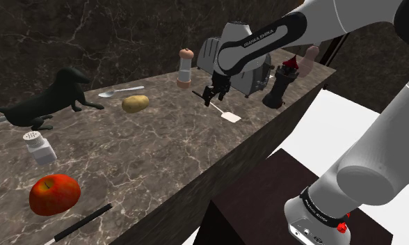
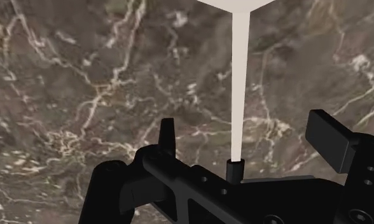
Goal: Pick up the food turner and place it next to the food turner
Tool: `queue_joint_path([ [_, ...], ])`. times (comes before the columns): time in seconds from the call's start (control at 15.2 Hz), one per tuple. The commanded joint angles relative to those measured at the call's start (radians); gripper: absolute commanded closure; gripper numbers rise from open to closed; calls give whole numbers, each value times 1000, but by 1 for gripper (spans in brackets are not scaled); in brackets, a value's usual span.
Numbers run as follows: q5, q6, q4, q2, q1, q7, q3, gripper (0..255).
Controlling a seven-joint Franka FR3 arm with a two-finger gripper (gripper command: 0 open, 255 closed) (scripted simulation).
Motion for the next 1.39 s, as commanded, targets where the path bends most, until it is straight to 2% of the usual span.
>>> queue_joint_path([
  [0.0,0,1,0,1,0,0,0,0],
  [0.2,0,1,0,1,0,0,0,0],
  [0.26,0,1,0,1,0,0,0,255],
  [0.86,0,1,0,1,0,0,0,255],
  [1.32,4,-90,36,-54,0,-2,0,255],
])
